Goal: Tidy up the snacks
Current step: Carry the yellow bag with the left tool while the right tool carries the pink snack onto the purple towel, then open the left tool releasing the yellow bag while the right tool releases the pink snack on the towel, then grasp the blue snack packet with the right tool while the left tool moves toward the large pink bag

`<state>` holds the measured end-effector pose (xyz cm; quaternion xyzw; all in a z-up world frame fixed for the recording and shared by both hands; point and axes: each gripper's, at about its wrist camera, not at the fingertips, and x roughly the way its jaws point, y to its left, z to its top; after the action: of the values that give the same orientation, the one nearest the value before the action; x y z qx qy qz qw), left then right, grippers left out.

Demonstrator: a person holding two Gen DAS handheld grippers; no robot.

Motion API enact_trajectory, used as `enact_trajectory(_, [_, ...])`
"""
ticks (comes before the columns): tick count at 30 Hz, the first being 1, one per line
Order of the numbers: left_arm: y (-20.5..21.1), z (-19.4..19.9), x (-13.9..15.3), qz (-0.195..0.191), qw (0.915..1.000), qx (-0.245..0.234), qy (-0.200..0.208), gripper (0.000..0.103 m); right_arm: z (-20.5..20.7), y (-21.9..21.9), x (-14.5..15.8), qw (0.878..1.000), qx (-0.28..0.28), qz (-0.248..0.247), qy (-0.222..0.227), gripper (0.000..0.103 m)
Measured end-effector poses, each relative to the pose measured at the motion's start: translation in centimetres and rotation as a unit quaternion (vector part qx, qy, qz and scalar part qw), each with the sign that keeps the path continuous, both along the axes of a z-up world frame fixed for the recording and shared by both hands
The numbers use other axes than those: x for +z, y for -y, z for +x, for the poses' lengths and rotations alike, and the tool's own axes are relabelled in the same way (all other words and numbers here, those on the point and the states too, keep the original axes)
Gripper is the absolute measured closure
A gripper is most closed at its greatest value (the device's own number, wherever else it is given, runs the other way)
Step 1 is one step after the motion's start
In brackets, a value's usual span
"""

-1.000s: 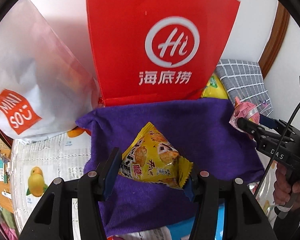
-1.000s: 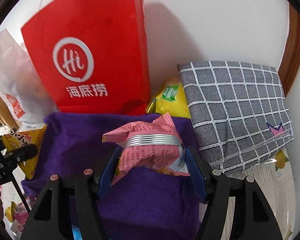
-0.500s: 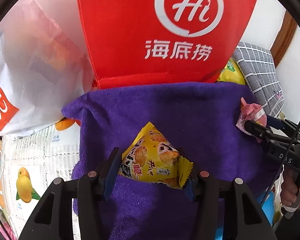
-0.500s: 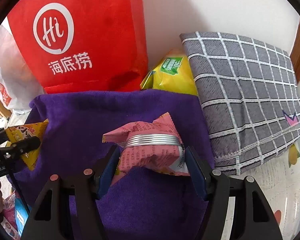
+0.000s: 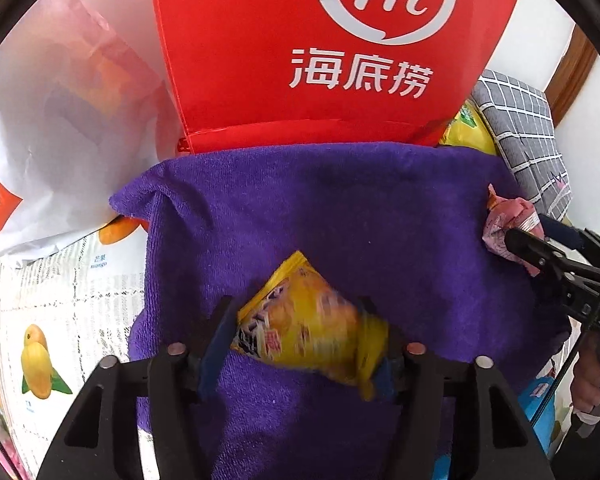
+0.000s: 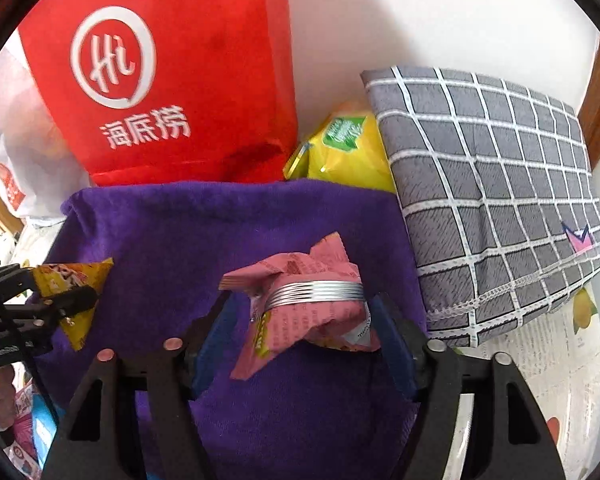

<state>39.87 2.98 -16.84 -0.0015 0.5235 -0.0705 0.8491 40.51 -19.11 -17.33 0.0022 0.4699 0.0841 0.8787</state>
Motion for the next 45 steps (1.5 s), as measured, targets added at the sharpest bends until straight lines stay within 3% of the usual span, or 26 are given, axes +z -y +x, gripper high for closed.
enact_trajectory(4, [0.3, -1.1, 0.9, 0.003, 0.9999, 0.0, 0.013, 0.021, -1.0, -0.5, 1.1, 1.0, -0.004, -0.01, 0.015, 0.015])
enact_trajectory(9, [1.4, -3.1, 2.6, 0.023, 0.999, -0.017, 0.034, 0.021, -2.6, -0.8, 2.5, 1.0, -0.009, 0.001, 0.009, 0.015])
enact_trajectory(16, [0.1, -6.7, 5.6, 0.0, 0.9983, -0.004, 0.059, 0.021, -6.0, -0.6, 5.4, 0.998, -0.057, -0.026, 0.003, 0.015])
enact_trajectory(20, [-0.7, -8.9, 7.1, -0.02, 0.9973, -0.003, 0.07, 0.021, -8.0, 0.4, 6.6, 0.996, -0.09, -0.011, -0.013, 0.015])
enact_trajectory(24, [-0.6, -11.2, 8.4, -0.022, 0.9963, -0.01, 0.083, 0.021, -11.2, 1.0, 7.8, 0.996, -0.089, 0.011, 0.003, 0.015])
enact_trajectory(31, [-1.2, -15.3, 9.7, -0.014, 0.9946, -0.011, 0.102, 0.021, -15.8, 1.7, 8.5, 0.994, -0.106, 0.007, 0.024, 0.015])
enact_trajectory(36, [-1.9, -18.1, 10.3, -0.016, 0.9935, -0.007, 0.112, 0.021, -19.1, 2.7, 8.7, 0.993, -0.103, 0.048, 0.043, 0.015])
enact_trajectory(42, [-2.5, -20.7, 10.1, -0.016, 0.9929, 0.007, 0.118, 0.021, -21.7, 2.9, 8.6, 0.993, -0.103, 0.015, 0.056, 0.015])
enact_trajectory(45, [-2.9, -21.9, 9.9, -0.018, 0.9924, 0.017, 0.121, 0.021, -22.9, 3.8, 8.2, 0.992, -0.112, 0.022, 0.059, 0.015])
